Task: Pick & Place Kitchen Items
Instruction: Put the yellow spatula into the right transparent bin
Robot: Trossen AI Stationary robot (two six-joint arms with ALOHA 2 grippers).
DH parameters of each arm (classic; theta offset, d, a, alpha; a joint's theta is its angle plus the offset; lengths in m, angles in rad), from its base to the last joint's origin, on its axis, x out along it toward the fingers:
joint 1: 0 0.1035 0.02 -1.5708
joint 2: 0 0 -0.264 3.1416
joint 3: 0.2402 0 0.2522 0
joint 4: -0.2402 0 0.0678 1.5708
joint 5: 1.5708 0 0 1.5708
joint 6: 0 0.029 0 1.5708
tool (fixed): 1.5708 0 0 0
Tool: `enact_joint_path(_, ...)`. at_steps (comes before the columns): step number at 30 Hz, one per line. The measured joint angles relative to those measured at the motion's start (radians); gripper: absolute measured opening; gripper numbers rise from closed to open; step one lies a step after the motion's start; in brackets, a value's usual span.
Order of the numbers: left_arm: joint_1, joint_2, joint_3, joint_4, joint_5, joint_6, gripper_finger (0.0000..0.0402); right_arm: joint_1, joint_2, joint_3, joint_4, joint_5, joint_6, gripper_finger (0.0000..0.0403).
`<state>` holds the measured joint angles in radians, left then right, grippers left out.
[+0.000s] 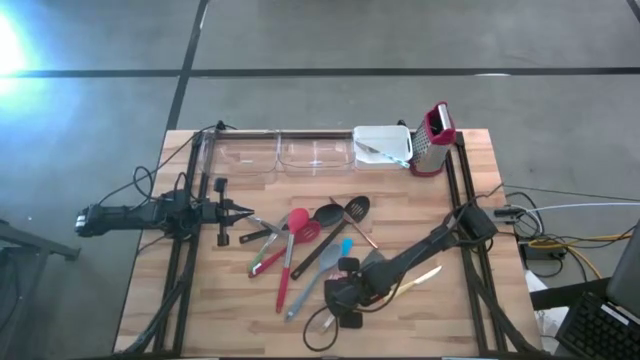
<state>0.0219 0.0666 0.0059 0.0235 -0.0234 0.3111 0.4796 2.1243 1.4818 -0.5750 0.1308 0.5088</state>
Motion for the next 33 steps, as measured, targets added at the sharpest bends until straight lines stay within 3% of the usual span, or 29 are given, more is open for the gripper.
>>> enact_joint_path(5,0.0,0.0,0.0,0.0,0.0,0.0,0.0023,-0.001,-0.018,0.056,-0.075,-0.06,0.009,0.002)
enact_joint_path(10,0.0,0.0,0.0,0.0,0.0,0.0,0.0023,-0.001,-0.044,0.176,-0.267,-0.08,-0.029,0.002)
enact_joint_path(16,0.0,0.001,0.0,0.0,0.0,0.0,0.0023,-0.062,-0.068,0.366,-0.556,0.096,-0.2,0.002)
enact_joint_path(20,0.0,0.001,0.0,0.0,0.0,0.0,0.0023,-0.157,-0.079,0.454,-0.61,0.183,-0.306,0.002)
enact_joint_path(26,0.0,0.002,0.0,0.0,0.0,0.0,0.0023,-0.353,-0.081,0.559,-0.603,0.186,-0.486,0.0019)
enact_joint_path(33,0.0,0.002,0.0,0.0,0.0,0.0,0.0023,-0.628,-0.081,0.61,-0.532,0.151,-0.542,0.002)
